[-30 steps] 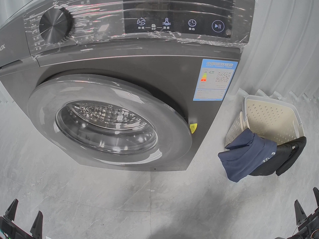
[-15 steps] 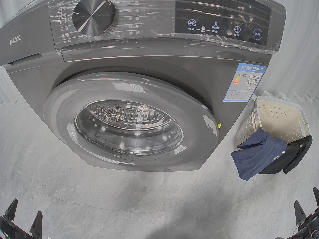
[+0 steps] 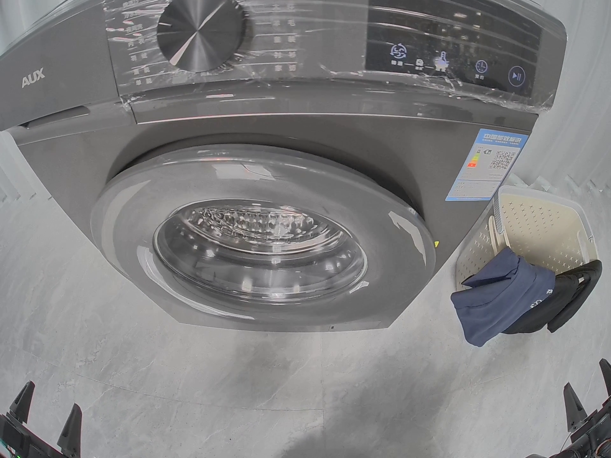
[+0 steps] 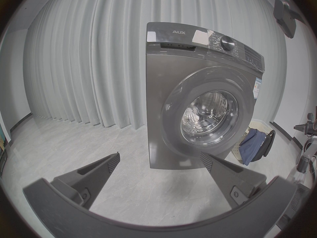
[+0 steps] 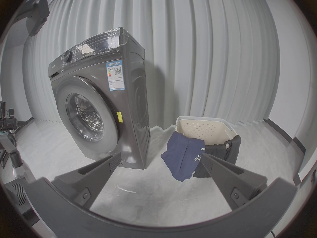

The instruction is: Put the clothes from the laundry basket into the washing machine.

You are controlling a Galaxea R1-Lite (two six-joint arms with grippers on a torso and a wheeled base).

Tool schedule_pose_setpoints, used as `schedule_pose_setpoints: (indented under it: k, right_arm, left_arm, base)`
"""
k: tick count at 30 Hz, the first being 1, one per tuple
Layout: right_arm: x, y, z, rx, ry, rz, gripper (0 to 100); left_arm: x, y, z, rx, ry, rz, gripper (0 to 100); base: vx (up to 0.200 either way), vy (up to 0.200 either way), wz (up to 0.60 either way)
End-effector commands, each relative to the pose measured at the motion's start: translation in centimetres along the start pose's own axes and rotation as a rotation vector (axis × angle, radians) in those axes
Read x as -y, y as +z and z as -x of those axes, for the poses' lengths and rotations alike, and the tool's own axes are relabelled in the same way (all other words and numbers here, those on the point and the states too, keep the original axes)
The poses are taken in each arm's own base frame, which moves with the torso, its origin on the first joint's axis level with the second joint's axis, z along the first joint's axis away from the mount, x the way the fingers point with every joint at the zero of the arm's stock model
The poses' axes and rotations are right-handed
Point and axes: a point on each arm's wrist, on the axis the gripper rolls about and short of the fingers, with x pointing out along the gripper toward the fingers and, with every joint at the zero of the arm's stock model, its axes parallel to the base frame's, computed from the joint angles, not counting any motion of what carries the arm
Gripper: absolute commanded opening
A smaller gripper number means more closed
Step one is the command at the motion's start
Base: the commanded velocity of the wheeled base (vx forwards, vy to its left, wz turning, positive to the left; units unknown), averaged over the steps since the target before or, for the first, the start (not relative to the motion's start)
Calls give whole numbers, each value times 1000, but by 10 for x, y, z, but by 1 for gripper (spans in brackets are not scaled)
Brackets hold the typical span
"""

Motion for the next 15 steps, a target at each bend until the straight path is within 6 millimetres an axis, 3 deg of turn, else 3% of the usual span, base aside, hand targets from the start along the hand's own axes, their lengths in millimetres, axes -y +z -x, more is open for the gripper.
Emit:
schedule_pose_setpoints:
  k: [1, 15]
  right_arm:
    - [0, -5, 0, -1, 1, 0, 100]
    - [0, -5, 0, -1, 1, 0, 100]
  left_arm:
    - [0, -4, 0, 0, 0, 0, 100]
    - [0, -4, 0, 0, 0, -3, 100]
  base:
    - [0, 0, 0]
    - [0, 0, 0]
